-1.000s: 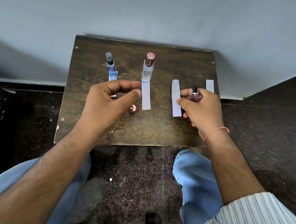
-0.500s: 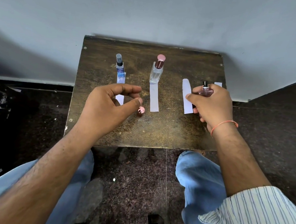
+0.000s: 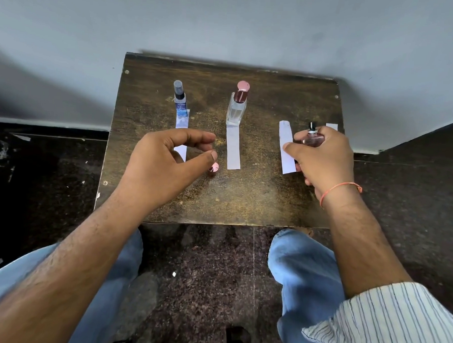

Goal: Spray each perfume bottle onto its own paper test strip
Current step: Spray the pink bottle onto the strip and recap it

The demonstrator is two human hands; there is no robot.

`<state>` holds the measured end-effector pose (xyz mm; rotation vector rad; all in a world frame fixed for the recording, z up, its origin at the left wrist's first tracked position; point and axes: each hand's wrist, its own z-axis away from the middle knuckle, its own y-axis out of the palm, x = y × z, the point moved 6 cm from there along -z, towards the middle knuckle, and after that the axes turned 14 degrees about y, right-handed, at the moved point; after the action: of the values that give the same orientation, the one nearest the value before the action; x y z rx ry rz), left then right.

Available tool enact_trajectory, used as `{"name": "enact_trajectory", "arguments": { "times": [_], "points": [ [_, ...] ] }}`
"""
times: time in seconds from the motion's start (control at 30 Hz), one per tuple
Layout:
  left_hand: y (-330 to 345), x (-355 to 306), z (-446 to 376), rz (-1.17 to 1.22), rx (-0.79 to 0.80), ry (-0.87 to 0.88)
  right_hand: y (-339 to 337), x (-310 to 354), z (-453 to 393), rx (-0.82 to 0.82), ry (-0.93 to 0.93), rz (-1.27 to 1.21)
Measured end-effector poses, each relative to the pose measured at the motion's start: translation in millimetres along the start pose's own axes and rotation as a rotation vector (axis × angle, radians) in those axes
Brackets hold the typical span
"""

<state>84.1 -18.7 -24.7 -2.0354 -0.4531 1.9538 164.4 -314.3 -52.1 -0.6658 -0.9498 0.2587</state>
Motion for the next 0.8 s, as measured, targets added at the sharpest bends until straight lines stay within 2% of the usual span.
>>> {"name": "enact_trajectory", "arguments": {
  "times": [0.8],
  "points": [
    [5.0,10.2,3.3,-0.011,0.071,-0.044,3.7,6.1,3.5,-0.074,-0.006,0.103]
  ]
}}
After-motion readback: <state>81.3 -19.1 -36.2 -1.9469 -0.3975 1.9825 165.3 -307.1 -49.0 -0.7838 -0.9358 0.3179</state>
